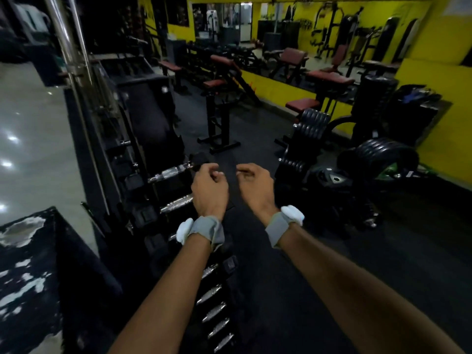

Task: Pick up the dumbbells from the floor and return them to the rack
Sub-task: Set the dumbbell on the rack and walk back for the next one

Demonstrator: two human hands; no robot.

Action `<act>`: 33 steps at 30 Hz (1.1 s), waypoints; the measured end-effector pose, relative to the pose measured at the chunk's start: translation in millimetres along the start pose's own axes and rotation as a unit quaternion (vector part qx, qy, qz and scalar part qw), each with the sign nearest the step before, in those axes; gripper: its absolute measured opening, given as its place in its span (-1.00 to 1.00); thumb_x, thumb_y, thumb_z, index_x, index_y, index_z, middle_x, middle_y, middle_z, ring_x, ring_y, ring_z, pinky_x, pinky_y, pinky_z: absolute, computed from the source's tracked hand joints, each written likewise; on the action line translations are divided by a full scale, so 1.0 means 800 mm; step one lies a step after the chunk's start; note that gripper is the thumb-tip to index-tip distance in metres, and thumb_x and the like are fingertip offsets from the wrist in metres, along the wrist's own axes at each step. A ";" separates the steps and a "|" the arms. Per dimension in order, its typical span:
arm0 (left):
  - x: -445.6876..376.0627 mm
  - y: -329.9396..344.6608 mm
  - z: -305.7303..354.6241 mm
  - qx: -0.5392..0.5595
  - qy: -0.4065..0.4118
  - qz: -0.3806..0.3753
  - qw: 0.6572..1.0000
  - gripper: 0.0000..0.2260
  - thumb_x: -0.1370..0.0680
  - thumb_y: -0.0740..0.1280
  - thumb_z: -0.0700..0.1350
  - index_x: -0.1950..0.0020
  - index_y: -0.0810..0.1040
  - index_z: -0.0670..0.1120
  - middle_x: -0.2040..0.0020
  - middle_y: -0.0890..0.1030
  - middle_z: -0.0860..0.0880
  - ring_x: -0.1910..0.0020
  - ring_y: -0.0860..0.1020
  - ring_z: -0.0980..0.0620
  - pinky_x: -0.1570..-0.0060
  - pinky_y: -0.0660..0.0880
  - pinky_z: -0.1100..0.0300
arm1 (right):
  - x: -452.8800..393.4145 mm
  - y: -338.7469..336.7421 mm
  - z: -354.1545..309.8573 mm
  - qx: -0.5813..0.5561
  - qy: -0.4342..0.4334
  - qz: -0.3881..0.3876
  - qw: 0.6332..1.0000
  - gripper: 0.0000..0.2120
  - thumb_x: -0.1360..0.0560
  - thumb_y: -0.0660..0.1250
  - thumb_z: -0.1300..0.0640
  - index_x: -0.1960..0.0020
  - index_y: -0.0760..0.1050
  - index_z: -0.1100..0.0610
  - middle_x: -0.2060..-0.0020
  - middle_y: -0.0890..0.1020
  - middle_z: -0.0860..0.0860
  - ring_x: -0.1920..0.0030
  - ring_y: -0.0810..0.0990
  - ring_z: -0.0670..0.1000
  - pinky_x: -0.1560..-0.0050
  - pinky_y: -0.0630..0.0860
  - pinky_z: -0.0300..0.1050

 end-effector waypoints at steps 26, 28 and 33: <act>0.562 0.537 0.377 0.197 0.009 -0.400 0.895 -0.87 -0.47 0.46 0.04 0.02 0.63 0.06 0.13 0.69 0.01 0.12 0.68 -0.02 0.12 0.67 -0.01 | 0.232 -0.786 0.320 -0.091 0.177 0.396 0.897 -0.89 -0.45 0.44 -0.07 0.12 0.66 -0.06 0.25 0.73 -0.07 0.15 0.71 -0.05 -0.01 0.66 0.13; 0.653 0.601 0.409 0.183 0.022 -0.474 0.861 -0.84 -0.43 0.45 0.08 0.04 0.63 0.08 0.14 0.70 0.01 0.12 0.69 -0.04 0.05 0.66 -0.11 | 0.297 -0.873 0.357 -0.070 0.203 0.466 0.858 -0.88 -0.45 0.43 -0.11 0.16 0.65 -0.08 0.25 0.73 -0.09 0.14 0.71 -0.07 -0.02 0.66 0.11; 0.820 0.692 0.456 0.168 0.085 -0.609 0.770 -0.86 -0.53 0.46 -0.03 -0.04 0.65 -0.04 0.08 0.70 -0.05 0.09 0.68 0.00 0.11 0.64 0.09 | 0.414 -0.997 0.408 -0.023 0.234 0.568 0.789 -0.90 -0.49 0.46 -0.06 0.12 0.65 -0.05 0.22 0.72 -0.09 0.13 0.70 -0.11 -0.01 0.67 0.07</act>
Point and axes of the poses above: each hand's wrist, its own x-axis away from the middle knuckle, its own y-axis out of the palm, z = x × y, the point moved 8 cm from there along -x, towards the middle knuckle
